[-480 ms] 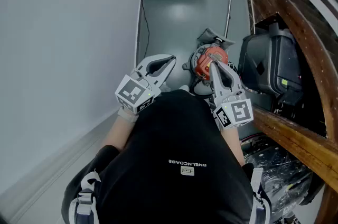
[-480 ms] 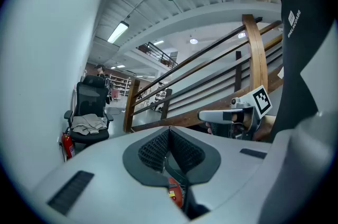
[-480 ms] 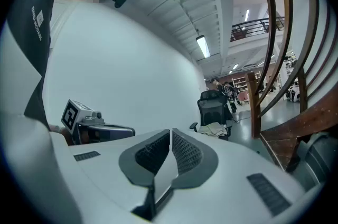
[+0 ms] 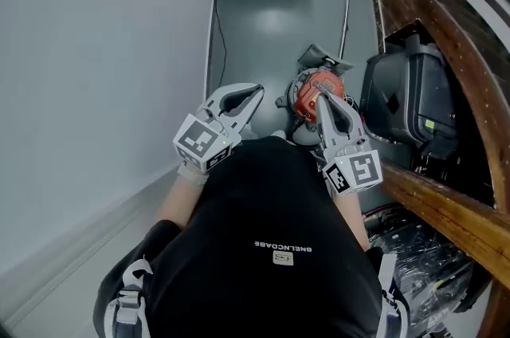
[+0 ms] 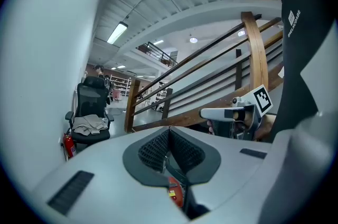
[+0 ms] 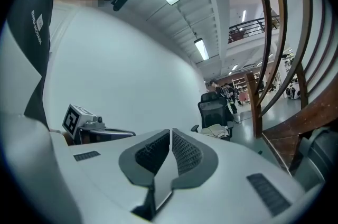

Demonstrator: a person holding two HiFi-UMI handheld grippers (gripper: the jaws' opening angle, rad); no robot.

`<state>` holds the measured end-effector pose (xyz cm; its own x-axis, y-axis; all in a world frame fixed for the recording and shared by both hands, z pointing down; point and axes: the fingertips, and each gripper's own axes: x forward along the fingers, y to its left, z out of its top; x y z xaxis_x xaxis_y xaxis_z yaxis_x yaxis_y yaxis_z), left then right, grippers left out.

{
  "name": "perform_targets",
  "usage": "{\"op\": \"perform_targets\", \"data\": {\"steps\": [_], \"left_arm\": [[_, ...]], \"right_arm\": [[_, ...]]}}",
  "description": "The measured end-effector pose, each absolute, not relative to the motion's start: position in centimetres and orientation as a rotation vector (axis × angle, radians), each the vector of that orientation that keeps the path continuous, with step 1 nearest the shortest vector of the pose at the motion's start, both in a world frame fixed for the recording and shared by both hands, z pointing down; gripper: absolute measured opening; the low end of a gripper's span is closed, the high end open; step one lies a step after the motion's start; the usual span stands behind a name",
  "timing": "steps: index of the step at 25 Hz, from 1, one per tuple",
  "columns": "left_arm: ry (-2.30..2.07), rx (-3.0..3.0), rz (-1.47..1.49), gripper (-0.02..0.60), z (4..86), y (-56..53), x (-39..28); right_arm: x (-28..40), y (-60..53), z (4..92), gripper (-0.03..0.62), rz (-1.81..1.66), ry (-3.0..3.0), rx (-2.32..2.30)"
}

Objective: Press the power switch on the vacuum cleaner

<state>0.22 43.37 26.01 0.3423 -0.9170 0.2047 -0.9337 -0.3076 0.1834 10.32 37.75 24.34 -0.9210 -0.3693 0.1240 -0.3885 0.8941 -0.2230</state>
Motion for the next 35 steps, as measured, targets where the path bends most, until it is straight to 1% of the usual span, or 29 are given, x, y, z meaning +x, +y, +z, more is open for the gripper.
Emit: {"op": "perform_targets", "data": {"steps": [6,11,19,25,30,35], "left_arm": [[-1.660,2.347,0.126,0.015,26.2,43.5,1.7],[-1.658,2.341,0.135,0.015,27.0,43.9,1.5],[-1.605,2.358,0.086,0.015,28.1,40.4,-1.3],[-1.583,2.354,0.076,0.015,29.0,36.2,-7.4],[-1.559,2.359,0.077,0.015,29.7,32.0,-14.1],[-1.567,2.359,0.081,0.015,29.7,28.0,-22.5]], "right_arm": [[12.4,37.5,24.6,0.035,0.398,-2.990,0.611],[13.3,37.5,25.4,0.035,0.402,-2.962,0.642],[10.8,35.3,26.5,0.035,0.408,-2.905,0.679],[5.3,30.7,27.4,0.035,0.423,-2.871,0.715],[-1.6,25.9,27.7,0.035,0.417,-2.859,0.722],[-8.9,21.5,28.0,0.035,0.440,-2.847,0.757]]}}
